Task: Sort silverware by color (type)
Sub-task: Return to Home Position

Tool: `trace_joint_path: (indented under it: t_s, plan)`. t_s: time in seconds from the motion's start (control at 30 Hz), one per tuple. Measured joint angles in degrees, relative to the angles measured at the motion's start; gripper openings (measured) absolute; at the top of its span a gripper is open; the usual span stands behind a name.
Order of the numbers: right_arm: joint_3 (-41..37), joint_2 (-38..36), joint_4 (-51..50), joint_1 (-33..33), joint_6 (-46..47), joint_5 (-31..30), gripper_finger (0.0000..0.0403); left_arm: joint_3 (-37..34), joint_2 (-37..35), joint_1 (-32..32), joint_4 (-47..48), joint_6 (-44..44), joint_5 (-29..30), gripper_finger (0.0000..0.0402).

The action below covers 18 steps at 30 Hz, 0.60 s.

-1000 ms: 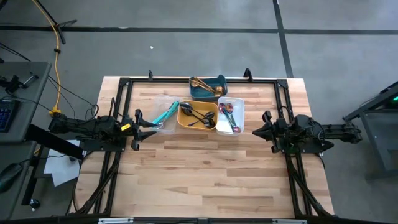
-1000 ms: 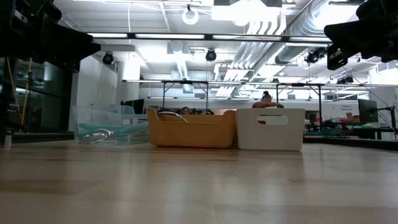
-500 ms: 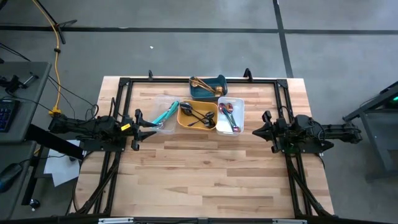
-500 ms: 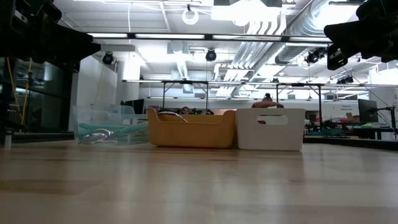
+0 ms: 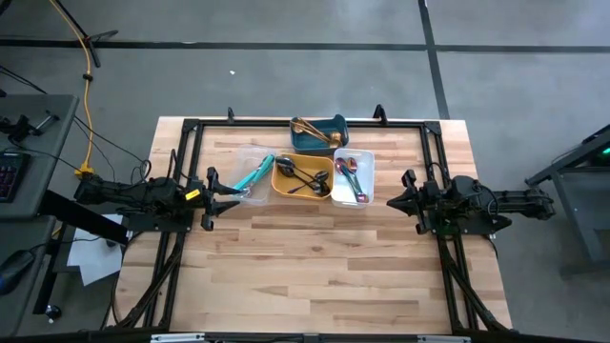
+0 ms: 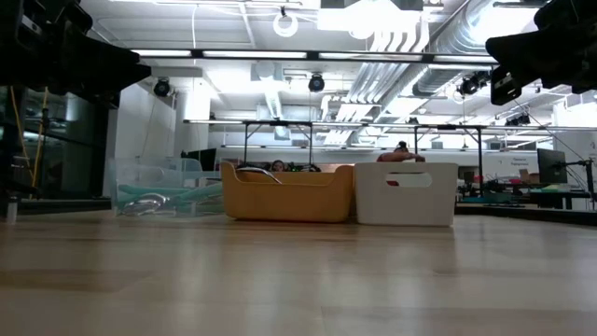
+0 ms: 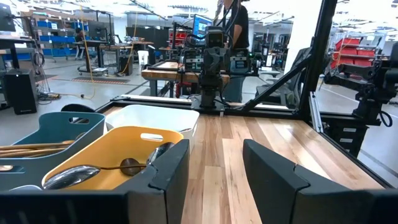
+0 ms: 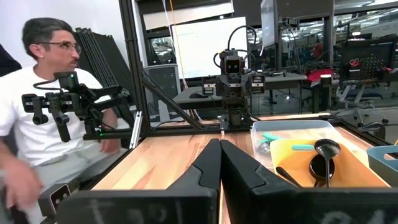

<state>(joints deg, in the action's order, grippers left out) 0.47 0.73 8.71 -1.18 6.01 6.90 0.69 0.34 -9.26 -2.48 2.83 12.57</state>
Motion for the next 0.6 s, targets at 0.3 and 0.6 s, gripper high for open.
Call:
trace_joint_path:
  t_s: [0.3,0.6]
  plan:
    - [0.0,0.0,0.0,0.0,0.0,-0.4,0.0,0.0,0.0,0.0,0.0,0.0,0.0,0.0145]
    - [0.0,0.0,0.0,0.0,0.0,-0.3,0.0,0.0,0.0,0.0,0.0,0.0,0.0,0.0145]
